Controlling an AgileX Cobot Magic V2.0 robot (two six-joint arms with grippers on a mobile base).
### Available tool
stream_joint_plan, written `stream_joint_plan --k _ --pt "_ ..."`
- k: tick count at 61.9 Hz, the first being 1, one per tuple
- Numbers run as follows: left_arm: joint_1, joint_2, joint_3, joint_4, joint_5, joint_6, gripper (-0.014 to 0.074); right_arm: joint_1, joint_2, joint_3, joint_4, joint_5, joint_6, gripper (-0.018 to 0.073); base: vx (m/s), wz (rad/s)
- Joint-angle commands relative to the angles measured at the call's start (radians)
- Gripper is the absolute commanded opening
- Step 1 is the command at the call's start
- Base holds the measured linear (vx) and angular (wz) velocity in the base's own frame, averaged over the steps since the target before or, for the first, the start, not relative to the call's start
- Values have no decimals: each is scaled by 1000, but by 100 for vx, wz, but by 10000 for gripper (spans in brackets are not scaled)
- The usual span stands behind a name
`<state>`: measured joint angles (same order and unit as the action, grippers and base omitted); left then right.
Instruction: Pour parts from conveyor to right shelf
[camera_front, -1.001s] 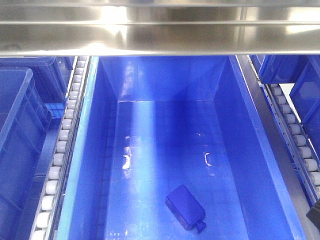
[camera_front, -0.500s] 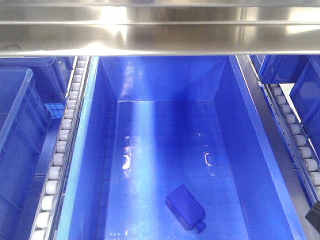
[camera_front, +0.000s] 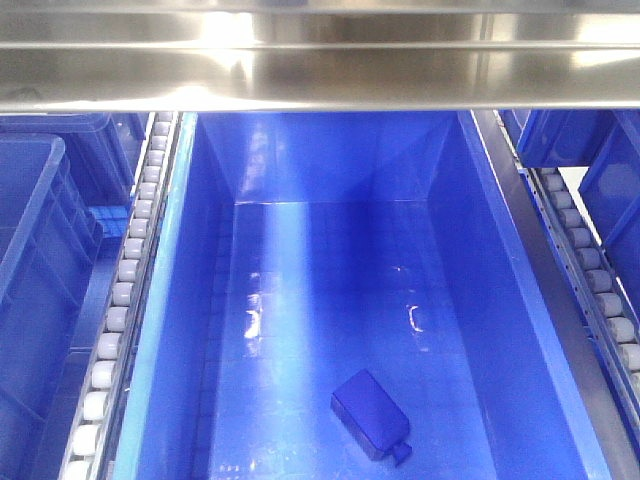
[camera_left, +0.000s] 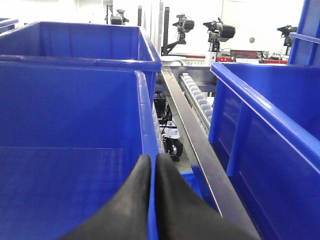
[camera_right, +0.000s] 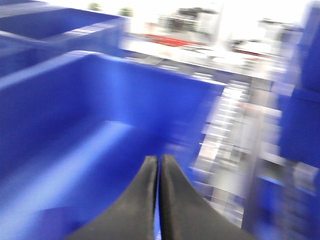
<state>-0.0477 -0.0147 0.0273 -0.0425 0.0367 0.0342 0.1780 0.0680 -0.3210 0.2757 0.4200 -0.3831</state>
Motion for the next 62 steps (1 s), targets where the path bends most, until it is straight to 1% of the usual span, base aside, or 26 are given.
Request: stream_joint_plan --k 1,5,11,13,18,23,26,28,31,34,37,41,44,51,62 --pt "-8 -12 31 -3 -77 -9 -6 -107 12 -25 -24 -75 -7 -9 0 0" --pt "-8 -12 31 -3 -77 -9 -6 -167 12 -25 -59 -62 -7 -9 0 0" --pt "-8 -12 31 -3 -77 -9 -6 -205 12 -25 -157 -38 21 -9 0 0" --pt "-8 -12 31 -3 -77 -9 -6 -207 12 -21 -188 -32 69 -9 0 0" --pt "-8 -12 31 -3 -77 -9 -6 -202 12 24 -276 -89 205 -9 0 0" --pt "-8 -12 31 -3 -77 -9 -6 -201 12 108 -335 -214 375 -9 0 0" --pt "-8 -12 31 -3 -77 -9 -6 -201 10 154 -379 -276 456 -9 0 0" --pt "-8 -12 31 -3 -77 -9 -6 -201 -2 183 -402 -307 502 -9 0 0" --pt "-8 -12 31 -3 -77 -9 -6 -201 -29 219 -424 -340 541 -9 0 0" --pt "-8 -12 31 -3 -77 -9 -6 -198 -61 270 -442 -386 550 -9 0 0" --pt "-8 -12 31 -3 -77 -9 -6 -189 -98 317 -451 -426 539 -9 0 0" --pt "-8 -12 31 -3 -77 -9 -6 -172 -97 374 -452 -496 531 -9 0 0" --pt "-8 -12 31 -3 -77 -9 -6 -159 -98 368 -449 -451 532 -9 0 0" --pt "-8 -12 31 -3 -77 -9 -6 -141 -97 369 -449 -446 531 -9 0 0" --pt "-8 -12 31 -3 -77 -9 -6 -141 -97 369 -444 -451 533 -9 0 0"
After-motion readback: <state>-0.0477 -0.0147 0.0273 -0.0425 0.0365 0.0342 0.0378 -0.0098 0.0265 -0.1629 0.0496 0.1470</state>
